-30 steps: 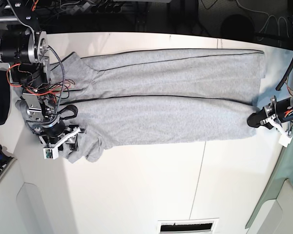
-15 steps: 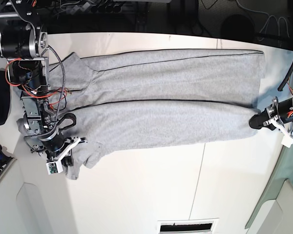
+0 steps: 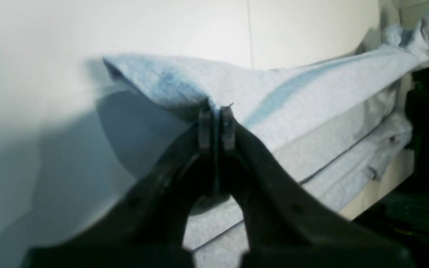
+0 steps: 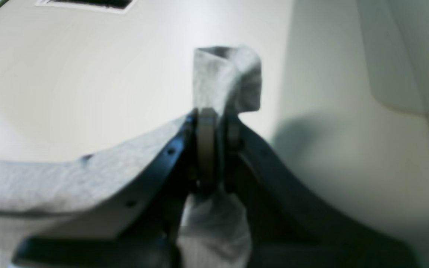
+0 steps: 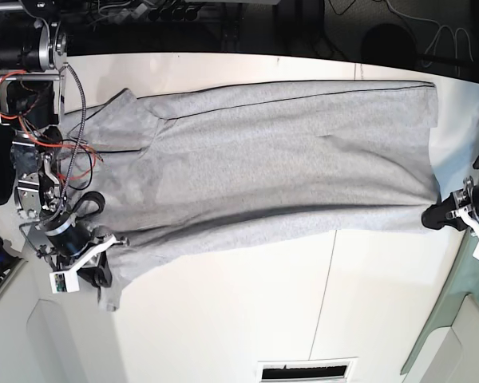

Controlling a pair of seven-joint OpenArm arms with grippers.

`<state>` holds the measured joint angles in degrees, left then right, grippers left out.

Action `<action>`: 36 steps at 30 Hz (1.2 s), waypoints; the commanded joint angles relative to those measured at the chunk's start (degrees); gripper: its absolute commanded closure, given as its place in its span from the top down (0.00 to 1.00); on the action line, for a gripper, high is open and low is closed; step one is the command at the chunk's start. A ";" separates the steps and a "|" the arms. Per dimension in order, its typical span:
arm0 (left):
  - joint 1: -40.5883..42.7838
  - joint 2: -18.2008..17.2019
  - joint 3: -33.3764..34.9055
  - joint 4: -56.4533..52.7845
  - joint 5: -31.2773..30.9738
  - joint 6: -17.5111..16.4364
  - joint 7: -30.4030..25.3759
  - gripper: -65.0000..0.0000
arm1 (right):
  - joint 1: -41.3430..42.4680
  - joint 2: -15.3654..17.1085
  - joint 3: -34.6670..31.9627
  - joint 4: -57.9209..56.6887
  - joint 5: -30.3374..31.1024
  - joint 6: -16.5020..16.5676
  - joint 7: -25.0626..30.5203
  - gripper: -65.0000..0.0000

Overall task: Layout the t-shirt on the table in an organized manner, then fold the t-shirt properly
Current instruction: 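Fold the grasped side over toward the collar edge with both grippers, then hold the folded strip ends with both grippers and straighten it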

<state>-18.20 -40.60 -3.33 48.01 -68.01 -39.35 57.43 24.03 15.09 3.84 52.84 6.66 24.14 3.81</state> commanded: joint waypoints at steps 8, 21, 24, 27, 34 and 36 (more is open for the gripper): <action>2.21 -3.58 -0.33 0.81 -6.40 -0.65 2.21 0.00 | -12.74 3.13 4.66 15.28 5.88 2.40 0.33 0.00; 13.66 -5.46 -0.33 5.03 -15.65 -0.65 10.60 0.00 | -28.15 3.80 6.91 26.01 7.91 3.13 0.20 0.00; 17.20 -5.44 -0.33 10.62 -15.61 -0.65 10.56 0.00 | -29.55 3.82 6.93 26.01 7.91 3.10 0.20 0.00; 20.33 -5.44 -0.35 15.30 -15.32 -0.65 10.54 0.00 | -30.95 3.80 6.93 26.01 7.91 3.10 0.17 0.00; 23.34 -5.25 -0.35 18.03 -13.11 -0.65 9.86 0.07 | -33.77 3.78 6.93 25.33 7.93 2.62 0.17 0.00; 23.34 -5.03 -0.35 18.03 -12.90 -0.65 9.81 0.18 | -33.92 3.80 6.93 24.79 7.93 2.62 0.17 0.05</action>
<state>5.72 -44.31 -3.18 65.34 -79.96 -39.51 67.88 -10.46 18.09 10.28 76.86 13.91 26.79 2.50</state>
